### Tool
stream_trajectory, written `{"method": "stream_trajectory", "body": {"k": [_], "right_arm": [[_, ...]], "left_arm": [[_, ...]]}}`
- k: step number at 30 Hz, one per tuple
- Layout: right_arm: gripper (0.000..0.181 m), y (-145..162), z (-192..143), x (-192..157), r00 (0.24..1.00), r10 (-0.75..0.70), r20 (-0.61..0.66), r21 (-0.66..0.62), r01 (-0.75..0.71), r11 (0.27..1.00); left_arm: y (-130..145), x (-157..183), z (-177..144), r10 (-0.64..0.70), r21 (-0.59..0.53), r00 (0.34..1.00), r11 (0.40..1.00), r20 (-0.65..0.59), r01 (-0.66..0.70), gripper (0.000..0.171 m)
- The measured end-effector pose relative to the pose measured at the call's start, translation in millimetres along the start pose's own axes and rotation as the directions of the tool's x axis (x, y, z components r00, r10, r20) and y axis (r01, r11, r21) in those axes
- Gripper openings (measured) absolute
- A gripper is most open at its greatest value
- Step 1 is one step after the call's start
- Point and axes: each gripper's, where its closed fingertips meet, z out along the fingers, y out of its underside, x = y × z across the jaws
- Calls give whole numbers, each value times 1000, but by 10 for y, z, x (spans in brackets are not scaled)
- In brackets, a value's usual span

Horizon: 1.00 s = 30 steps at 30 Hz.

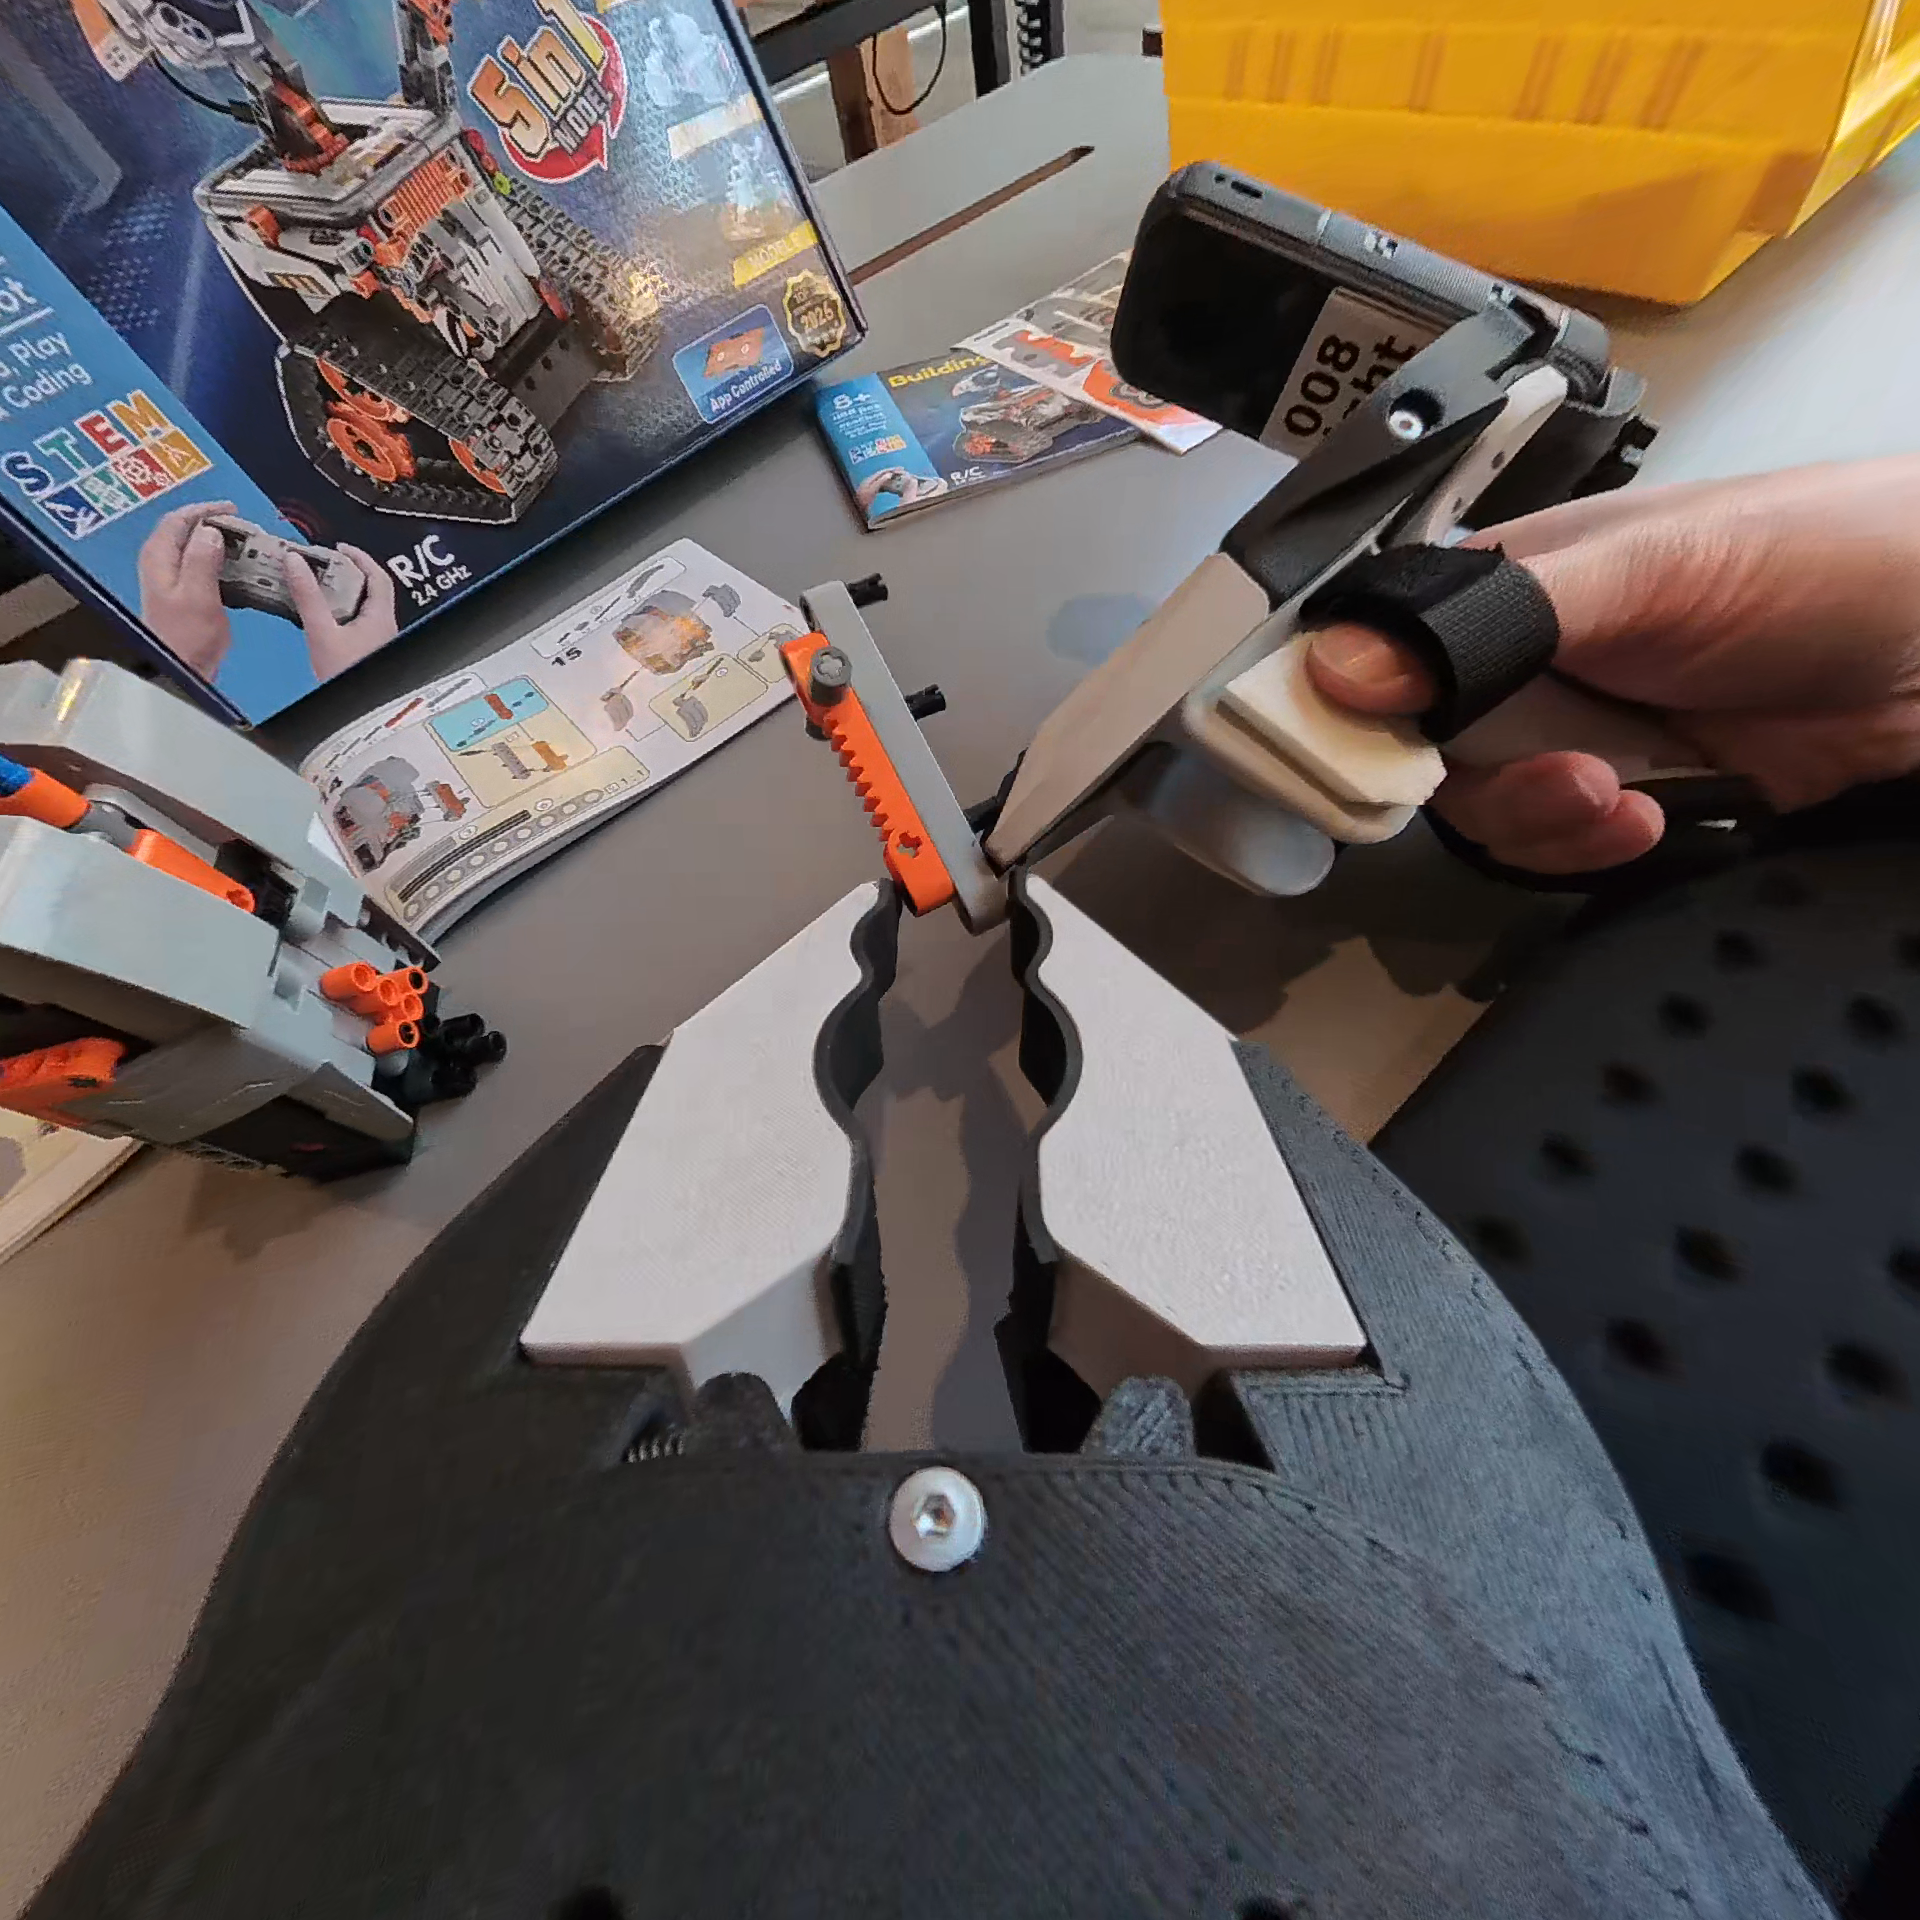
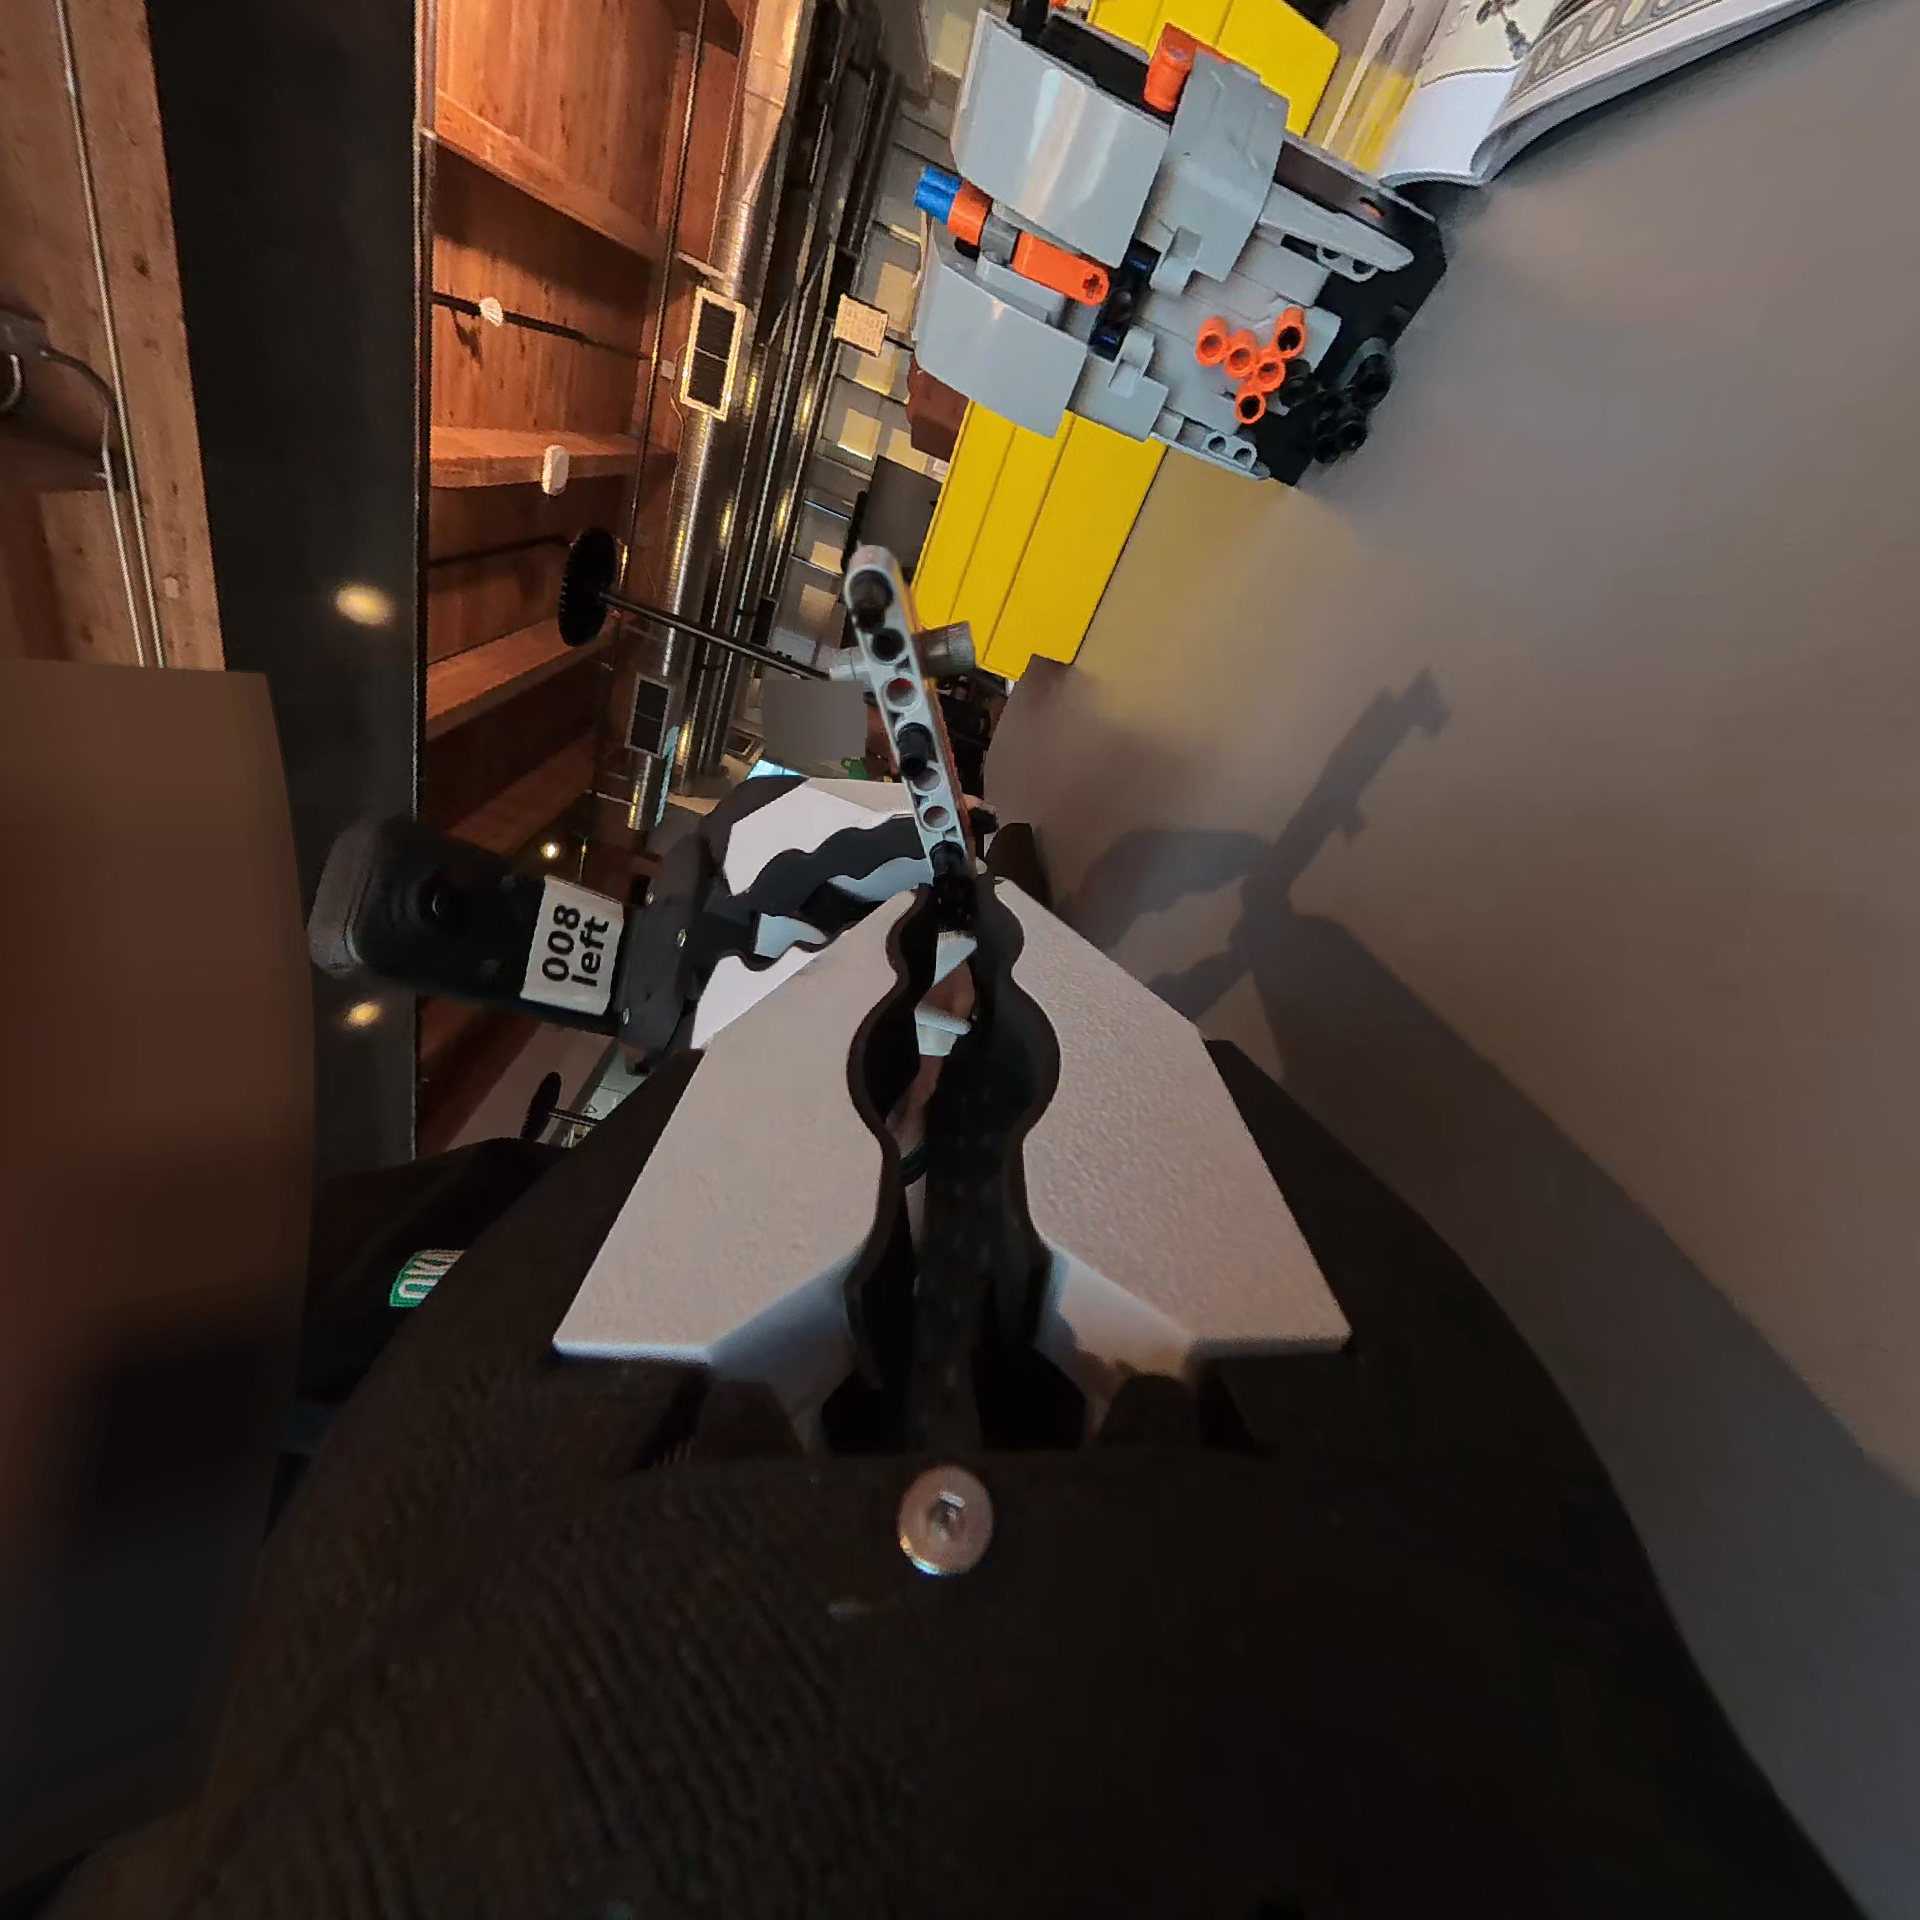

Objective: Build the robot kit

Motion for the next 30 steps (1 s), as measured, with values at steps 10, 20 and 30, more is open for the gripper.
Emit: {"method": "stream_trajectory", "body": {"k": [10,20,30], "right_arm": [[11,-65,40,-89,999,-41,35,58,39,998],[3,-119,9,-3,973,-197,-117,62,205,977],[3,-116,1,77,997,-42,-70,72,47,996]], "left_arm": [[10,-71,-5,-63,-1,998,998,25,63,16],[9,-82,-3,-113,1,994,994,6,113,16],[54,-74,20,-18,-33,999,999,47,19,16]]}}
